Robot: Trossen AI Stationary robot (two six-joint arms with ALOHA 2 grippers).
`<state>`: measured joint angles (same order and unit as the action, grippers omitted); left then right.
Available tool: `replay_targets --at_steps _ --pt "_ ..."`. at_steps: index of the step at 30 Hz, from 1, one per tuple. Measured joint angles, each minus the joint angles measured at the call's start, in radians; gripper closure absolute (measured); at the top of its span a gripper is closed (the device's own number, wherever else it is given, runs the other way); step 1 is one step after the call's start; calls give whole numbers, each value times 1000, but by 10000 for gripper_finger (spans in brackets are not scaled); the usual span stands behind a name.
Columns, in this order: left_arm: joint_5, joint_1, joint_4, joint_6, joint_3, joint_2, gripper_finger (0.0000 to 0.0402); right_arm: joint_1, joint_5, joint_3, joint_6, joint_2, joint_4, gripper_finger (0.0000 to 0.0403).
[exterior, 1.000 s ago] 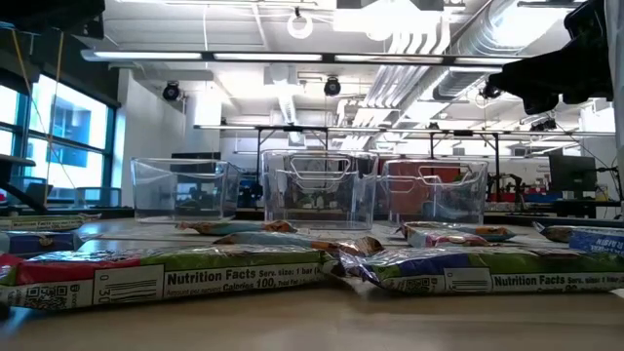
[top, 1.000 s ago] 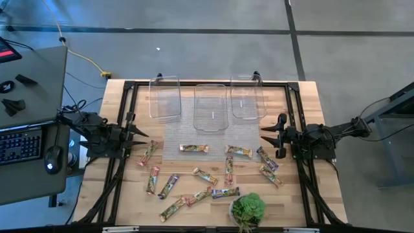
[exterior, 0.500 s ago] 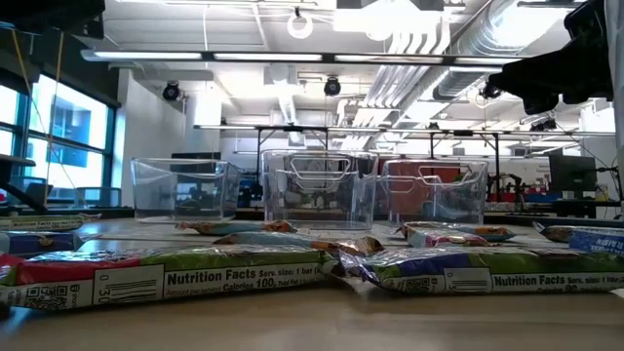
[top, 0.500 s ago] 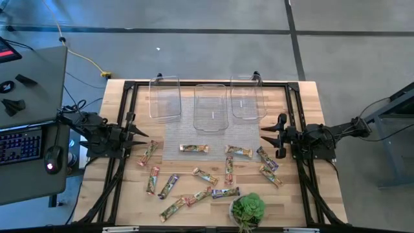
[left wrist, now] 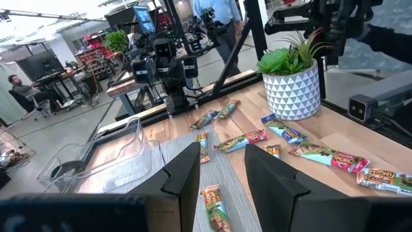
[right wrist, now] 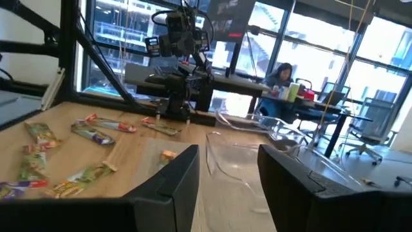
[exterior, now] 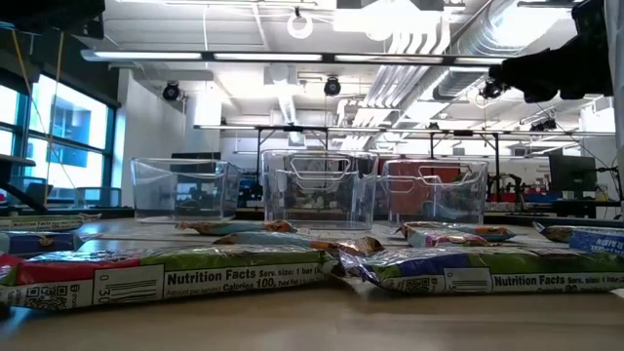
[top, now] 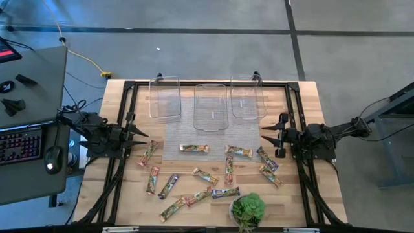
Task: Pick and place Granola Bars by type
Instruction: Put the red granola bar into the left transparent bin
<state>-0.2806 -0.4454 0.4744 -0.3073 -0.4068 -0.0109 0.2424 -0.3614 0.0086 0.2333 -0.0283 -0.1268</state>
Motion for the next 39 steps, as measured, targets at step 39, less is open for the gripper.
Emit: replay_targets --at_steps 39 --pt "141 0 -404 180 0 -4 284 0 -139 0 -47 1 -140 258"
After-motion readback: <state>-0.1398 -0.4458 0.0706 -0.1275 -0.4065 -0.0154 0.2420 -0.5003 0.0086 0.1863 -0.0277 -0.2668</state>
